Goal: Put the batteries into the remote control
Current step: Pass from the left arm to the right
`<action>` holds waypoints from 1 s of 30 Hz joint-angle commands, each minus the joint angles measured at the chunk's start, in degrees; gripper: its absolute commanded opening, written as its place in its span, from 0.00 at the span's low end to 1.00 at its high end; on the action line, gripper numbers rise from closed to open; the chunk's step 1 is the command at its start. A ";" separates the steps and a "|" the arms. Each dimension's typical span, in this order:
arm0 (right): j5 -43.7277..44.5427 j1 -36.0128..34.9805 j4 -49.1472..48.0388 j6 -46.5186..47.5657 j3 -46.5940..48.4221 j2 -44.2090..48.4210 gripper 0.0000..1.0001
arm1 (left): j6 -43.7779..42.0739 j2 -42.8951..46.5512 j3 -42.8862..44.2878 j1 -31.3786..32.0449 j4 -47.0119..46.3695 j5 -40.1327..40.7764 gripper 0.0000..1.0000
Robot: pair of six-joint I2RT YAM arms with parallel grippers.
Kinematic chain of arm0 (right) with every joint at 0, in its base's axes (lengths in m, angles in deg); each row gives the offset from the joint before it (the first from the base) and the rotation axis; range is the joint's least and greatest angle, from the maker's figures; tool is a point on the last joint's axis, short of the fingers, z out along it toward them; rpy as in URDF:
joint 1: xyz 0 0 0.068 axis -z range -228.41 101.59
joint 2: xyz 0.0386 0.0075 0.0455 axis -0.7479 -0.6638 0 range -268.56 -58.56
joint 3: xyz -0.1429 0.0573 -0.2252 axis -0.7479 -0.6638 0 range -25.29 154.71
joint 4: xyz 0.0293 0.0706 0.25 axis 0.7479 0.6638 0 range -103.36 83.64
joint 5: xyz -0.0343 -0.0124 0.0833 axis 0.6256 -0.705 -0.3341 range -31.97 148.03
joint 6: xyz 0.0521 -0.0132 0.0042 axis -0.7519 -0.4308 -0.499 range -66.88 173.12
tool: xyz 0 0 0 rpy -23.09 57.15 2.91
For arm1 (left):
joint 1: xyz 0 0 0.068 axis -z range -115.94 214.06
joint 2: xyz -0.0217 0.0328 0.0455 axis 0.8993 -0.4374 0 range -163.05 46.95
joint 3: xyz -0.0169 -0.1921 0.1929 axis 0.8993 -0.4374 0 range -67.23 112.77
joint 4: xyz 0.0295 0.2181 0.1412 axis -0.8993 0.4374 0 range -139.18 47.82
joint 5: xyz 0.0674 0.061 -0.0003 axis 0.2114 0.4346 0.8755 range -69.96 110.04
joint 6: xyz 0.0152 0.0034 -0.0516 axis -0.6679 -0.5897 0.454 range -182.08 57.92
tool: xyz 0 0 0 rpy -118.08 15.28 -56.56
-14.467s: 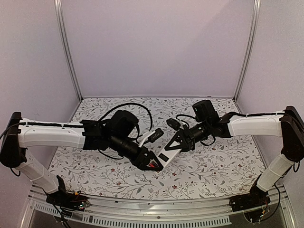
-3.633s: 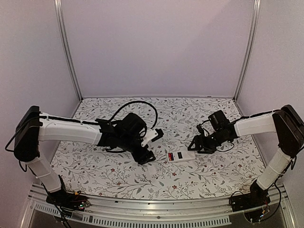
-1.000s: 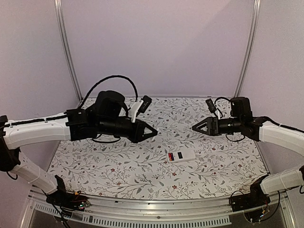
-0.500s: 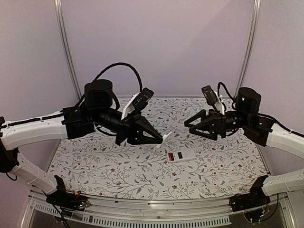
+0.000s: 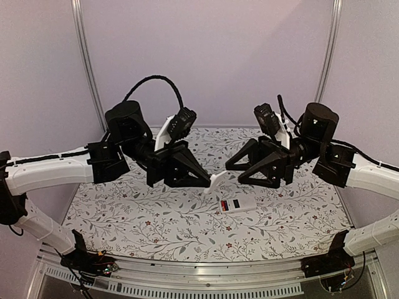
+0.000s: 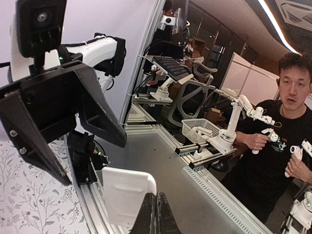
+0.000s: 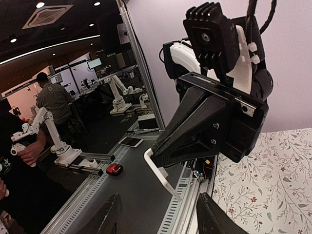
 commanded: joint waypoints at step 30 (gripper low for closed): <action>-0.09 -4.81 -4.73 -4.24 4.70 -6.57 0.00 | 4.51 -1.75 -1.95 -0.96 -5.98 3.53 0.49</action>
